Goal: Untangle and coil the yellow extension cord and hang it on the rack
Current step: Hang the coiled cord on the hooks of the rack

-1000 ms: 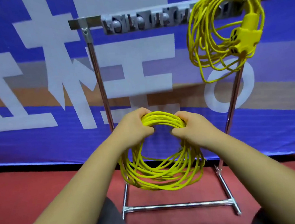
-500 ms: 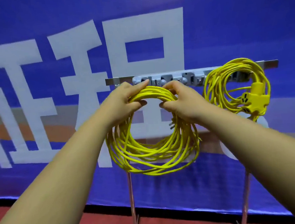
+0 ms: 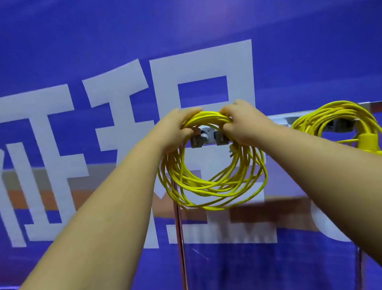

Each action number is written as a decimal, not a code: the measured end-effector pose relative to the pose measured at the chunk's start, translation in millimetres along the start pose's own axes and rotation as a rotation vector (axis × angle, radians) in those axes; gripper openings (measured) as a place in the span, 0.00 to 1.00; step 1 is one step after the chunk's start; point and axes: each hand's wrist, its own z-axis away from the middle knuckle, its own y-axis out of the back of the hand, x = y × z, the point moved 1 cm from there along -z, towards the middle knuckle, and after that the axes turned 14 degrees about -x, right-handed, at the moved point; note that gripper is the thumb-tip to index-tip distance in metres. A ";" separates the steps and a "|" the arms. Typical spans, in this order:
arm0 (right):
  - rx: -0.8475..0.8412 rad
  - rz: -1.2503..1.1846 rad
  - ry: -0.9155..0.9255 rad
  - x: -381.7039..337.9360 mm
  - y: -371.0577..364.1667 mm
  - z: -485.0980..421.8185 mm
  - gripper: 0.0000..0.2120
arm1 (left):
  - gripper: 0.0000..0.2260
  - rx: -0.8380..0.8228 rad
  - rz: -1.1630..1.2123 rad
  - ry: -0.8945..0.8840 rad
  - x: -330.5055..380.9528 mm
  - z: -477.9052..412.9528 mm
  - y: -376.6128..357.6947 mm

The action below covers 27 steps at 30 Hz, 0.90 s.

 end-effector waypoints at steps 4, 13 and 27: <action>-0.001 -0.034 -0.004 16.2 -6.1 -1.3 0.23 | 0.22 -0.064 0.180 0.039 -17.3 -3.7 -18.5; -0.089 0.097 0.180 32.7 -14.2 6.0 0.20 | 0.22 -0.041 0.411 0.040 -27.7 9.0 -43.1; -0.101 0.158 0.120 33.8 -25.1 8.2 0.27 | 0.07 0.375 0.656 0.090 -15.5 13.3 -59.2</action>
